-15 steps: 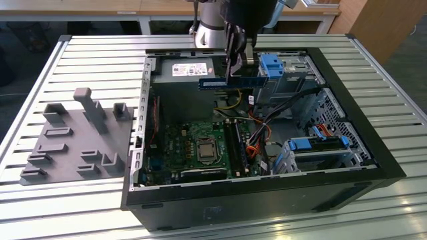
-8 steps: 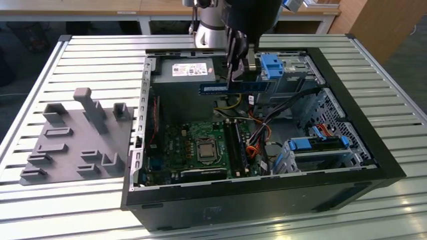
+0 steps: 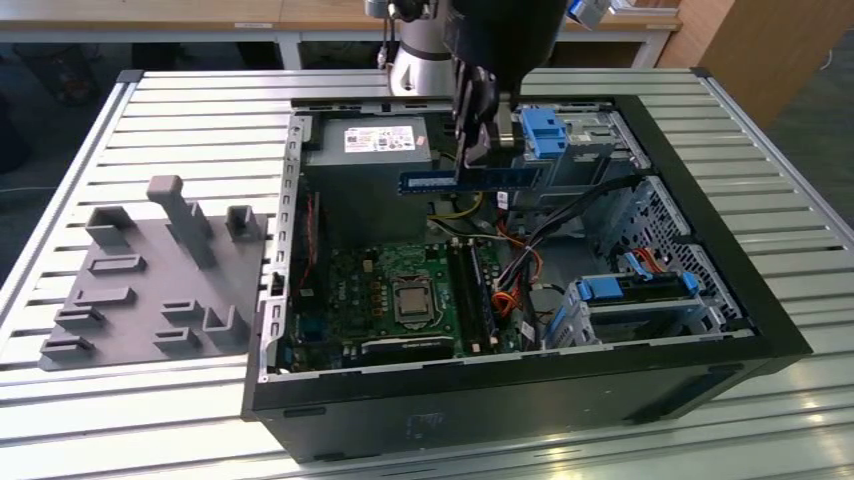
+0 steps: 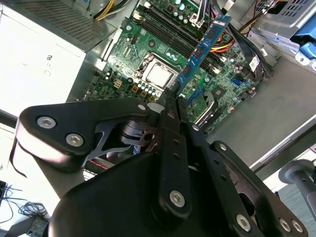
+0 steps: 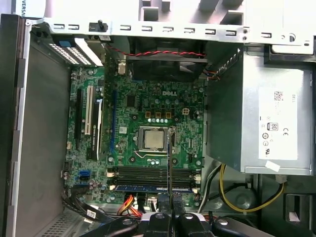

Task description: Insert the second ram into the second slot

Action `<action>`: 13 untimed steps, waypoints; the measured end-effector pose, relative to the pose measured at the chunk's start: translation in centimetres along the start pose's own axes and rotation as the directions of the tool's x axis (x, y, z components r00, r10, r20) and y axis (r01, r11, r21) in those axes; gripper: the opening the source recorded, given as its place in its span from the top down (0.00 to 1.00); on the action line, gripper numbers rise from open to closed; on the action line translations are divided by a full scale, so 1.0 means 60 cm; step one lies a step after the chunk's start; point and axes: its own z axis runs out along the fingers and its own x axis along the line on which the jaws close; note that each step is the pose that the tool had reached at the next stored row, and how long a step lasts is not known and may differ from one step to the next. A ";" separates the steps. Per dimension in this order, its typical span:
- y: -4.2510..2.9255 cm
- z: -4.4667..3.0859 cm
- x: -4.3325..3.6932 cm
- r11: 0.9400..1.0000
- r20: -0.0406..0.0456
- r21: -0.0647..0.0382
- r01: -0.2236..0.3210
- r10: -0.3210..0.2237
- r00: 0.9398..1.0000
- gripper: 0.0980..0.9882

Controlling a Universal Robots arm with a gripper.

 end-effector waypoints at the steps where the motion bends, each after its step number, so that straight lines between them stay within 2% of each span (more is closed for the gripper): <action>1: 0.000 0.000 0.000 1.000 0.000 0.000 0.000 0.000 1.000 0.96; 10: 0.000 0.000 0.006 1.000 0.000 0.000 0.000 0.000 1.000 0.96; 13: 0.000 0.000 0.007 1.000 0.001 0.000 -0.017 0.017 1.000 0.96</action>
